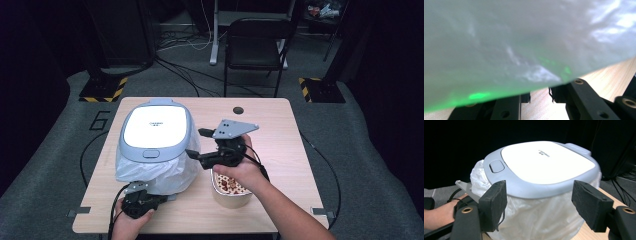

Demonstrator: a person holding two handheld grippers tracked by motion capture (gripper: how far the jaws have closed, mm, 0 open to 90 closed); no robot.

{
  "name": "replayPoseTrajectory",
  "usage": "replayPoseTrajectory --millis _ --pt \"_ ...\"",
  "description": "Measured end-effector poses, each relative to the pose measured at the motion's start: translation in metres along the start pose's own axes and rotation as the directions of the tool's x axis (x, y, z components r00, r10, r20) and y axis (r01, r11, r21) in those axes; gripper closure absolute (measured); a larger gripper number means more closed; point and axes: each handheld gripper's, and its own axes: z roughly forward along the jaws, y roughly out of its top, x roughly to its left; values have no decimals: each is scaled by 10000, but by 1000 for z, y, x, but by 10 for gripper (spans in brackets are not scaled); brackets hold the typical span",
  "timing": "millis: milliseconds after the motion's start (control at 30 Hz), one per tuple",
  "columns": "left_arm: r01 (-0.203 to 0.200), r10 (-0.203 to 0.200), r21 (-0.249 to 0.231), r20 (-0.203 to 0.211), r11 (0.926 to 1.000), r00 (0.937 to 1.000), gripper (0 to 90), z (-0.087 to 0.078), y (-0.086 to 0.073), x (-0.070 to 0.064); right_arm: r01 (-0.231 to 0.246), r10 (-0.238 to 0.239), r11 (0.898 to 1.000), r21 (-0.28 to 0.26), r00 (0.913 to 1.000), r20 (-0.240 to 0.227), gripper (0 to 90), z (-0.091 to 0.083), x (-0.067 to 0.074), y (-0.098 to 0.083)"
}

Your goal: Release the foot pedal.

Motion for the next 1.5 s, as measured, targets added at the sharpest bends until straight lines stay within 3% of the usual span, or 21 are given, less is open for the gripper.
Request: replayPoseTrajectory --millis 333,400,433,500,567,667,700,733,800,833,867,900,933,1033,1100,1133,1167,1200,1233,1267,1500 --pt "43 -43 55 -108 10000 9999 622 -8 -3 -4 -78 77 10000 8 9962 867 277 -24 -9 -15" --pt "-218 217 -14 -198 9998 9996 613 -13 -3 -3 -72 67 10000 42 9939 1102 277 -29 -11 -19" --pt "-91 88 -109 -204 9999 9998 612 -13 -3 -3 -75 72 10000 26 9932 1165 277 -31 -12 -21" --pt "-522 520 -75 -223 9986 9984 607 -17 -2 1 -114 108 9999 36 9910 1331 277 -36 -15 -25" --pt "-301 297 -211 -225 9993 9993 603 -20 -2 2 -163 161 9999 5 9896 1429 277 -41 -18 -29" --pt "-403 393 -321 -304 9987 9988 600 -24 0 5 -199 193 9998 18 9854 1693 277 -48 -23 -35" --pt "9 -23 -683 -200 9977 9998 598 -24 -1 3 -173 163 9998 39 9837 1793 277 -50 -24 -37" --pt "-335 323 -362 -312 9988 9990 597 -27 0 6 -249 241 9997 19 9824 1852 277 -53 -26 -39" --pt "3 -18 -554 -273 9985 9996 597 -27 -1 5 -271 269 9996 -19 9789 2025 279 -57 -29 -42" --pt "750 -787 -1022 -327 9919 9964 597 -25 -2 0 -289 296 9996 -61 9768 2121 280 -60 -31 -45" --pt "1009 -1072 -1107 -521 9887 9929 596 -26 -2 -1 -353 357 9994 -61 9752 2184 283 -62 -32 -46" --pt "667 -691 -983 -210 9929 9974 595 -26 -2 2 -357 366 9993 -84 9731 2274 288 -65 -33 -48" --pt "1343 -1369 -1097 -162 9848 9904 595 -26 -3 -2 -435 446 9990 -98 9718 2316 293 -67 -35 -50" --pt "856 -893 -1038 -315 9909 9955 595 -28 -2 3 -513 490 9987 14 9615 2704 297 -75 -40 -59" --pt "1326 -1352 -1079 -171 9853 9907 595 -26 -3 1 -642 600 9979 45 9538 2945 298 -79 -43 -66" --pt "1132 -1180 -1065 -396 9878 9922 595 -26 -3 4 -680 637 9977 38 9506 3038 298 -81 -45 -69" --pt "1245 -1431 -1390 -1332 9824 9807 595 -26 -3 3 -775 721 9970 41 9448 3196 298 -83 -46 -72" --pt "1234 -1443 -1380 -1535 9827 9776 595 -26 -4 4 -826 766 9966 40 9399 3328 298 -86 -48 -76" --pt "1215 -1379 -1385 -1153 9829 9837 595 -25 -4 5 -900 836 9959 21 9337 3481 300 -88 -50 -79" --pt "1081 -1155 -1036 -690 9887 9909 595 -26 -4 6 -981 915 9952 -2 9278 3618 300 -90 -52 -83" --pt "974 -1071 -1053 -900 9897 9902 595 -25 -4 8 -1356 1231 9908 -23 8920 4349 303 -102 -61 -104"
